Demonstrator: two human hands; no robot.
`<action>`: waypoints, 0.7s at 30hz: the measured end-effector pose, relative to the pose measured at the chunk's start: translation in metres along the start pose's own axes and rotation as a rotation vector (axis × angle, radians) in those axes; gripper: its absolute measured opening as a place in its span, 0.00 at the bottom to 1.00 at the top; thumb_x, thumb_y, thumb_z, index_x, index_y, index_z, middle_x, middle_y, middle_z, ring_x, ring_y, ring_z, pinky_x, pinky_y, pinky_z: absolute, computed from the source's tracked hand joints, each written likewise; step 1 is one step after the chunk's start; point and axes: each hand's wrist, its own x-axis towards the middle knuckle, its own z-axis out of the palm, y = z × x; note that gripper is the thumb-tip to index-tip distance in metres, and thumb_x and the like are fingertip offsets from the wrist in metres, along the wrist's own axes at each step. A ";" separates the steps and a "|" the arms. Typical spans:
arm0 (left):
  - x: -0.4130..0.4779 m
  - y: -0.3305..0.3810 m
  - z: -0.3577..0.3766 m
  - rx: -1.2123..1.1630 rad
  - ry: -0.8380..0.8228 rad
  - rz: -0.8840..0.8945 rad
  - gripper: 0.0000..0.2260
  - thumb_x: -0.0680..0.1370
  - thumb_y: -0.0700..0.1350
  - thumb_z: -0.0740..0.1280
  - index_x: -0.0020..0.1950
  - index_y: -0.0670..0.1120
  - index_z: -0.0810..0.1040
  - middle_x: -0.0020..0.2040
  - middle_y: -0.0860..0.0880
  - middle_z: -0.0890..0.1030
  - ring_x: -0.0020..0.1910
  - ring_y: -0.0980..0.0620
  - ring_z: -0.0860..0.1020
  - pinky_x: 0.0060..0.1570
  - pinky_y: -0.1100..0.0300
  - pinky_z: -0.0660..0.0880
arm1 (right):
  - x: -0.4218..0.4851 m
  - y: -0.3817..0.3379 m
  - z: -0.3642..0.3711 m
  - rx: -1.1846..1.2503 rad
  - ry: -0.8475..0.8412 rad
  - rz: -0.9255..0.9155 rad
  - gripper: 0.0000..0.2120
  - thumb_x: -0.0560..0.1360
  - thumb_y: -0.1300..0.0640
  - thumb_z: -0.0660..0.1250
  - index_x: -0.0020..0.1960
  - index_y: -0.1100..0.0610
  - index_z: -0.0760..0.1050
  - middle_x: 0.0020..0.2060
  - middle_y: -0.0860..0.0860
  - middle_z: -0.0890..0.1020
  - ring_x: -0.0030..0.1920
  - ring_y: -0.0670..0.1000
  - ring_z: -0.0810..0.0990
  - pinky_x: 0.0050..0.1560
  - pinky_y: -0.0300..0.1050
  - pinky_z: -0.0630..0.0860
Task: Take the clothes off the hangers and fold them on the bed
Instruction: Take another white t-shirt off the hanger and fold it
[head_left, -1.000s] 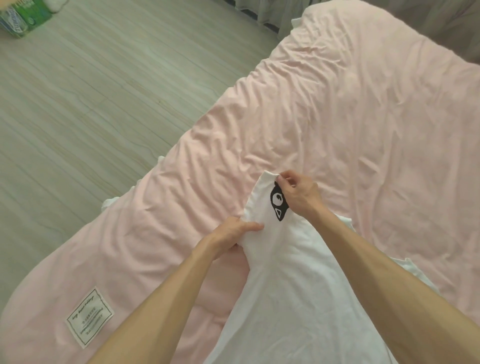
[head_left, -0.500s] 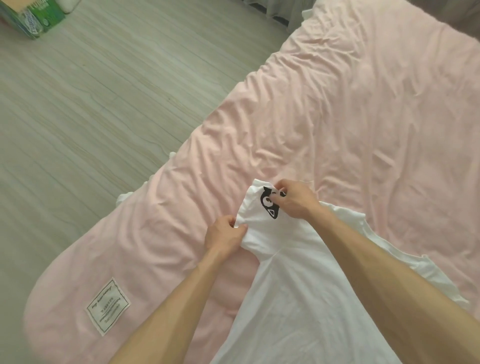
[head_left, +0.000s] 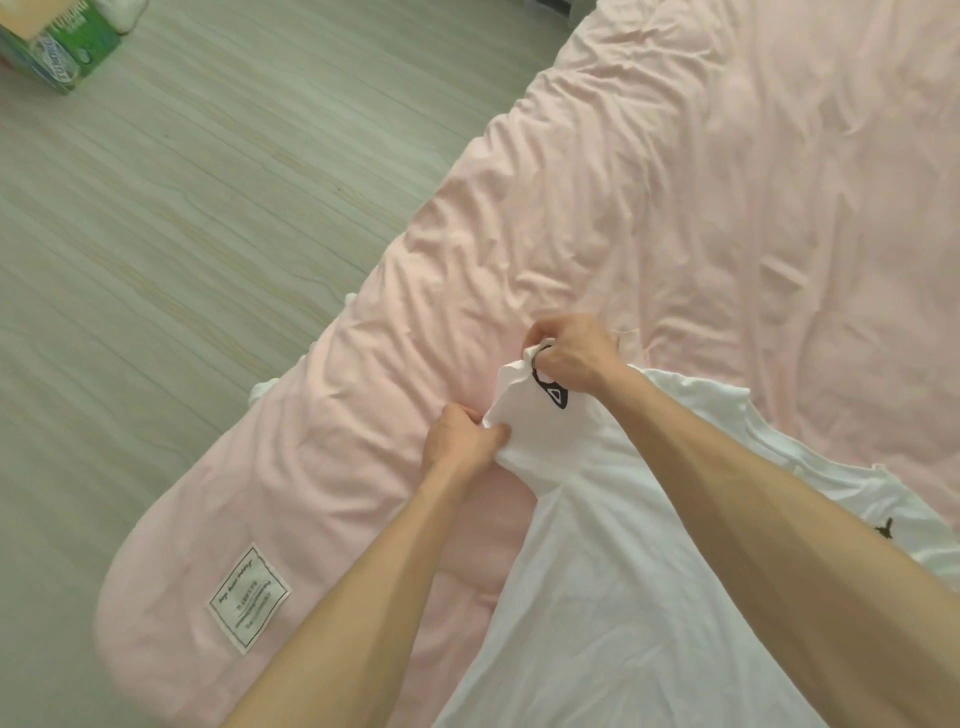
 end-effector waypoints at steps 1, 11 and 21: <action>-0.002 0.001 -0.002 -0.025 -0.007 -0.006 0.16 0.71 0.54 0.71 0.54 0.48 0.76 0.50 0.51 0.81 0.51 0.48 0.79 0.42 0.57 0.72 | -0.005 0.002 -0.004 0.073 0.024 0.004 0.11 0.70 0.60 0.64 0.37 0.46 0.80 0.38 0.43 0.82 0.49 0.49 0.78 0.57 0.47 0.68; -0.105 0.018 0.075 0.127 0.171 0.726 0.07 0.69 0.44 0.67 0.42 0.51 0.70 0.32 0.54 0.73 0.32 0.47 0.74 0.30 0.55 0.68 | -0.125 0.130 -0.030 0.282 0.446 0.061 0.07 0.70 0.66 0.68 0.40 0.56 0.80 0.45 0.47 0.81 0.51 0.49 0.76 0.47 0.29 0.65; -0.113 0.005 0.110 0.267 0.273 0.762 0.16 0.73 0.53 0.69 0.59 0.50 0.79 0.53 0.50 0.80 0.52 0.47 0.77 0.47 0.51 0.76 | -0.153 0.187 -0.012 0.167 0.260 0.269 0.21 0.75 0.50 0.68 0.66 0.53 0.74 0.62 0.50 0.77 0.66 0.55 0.71 0.66 0.52 0.69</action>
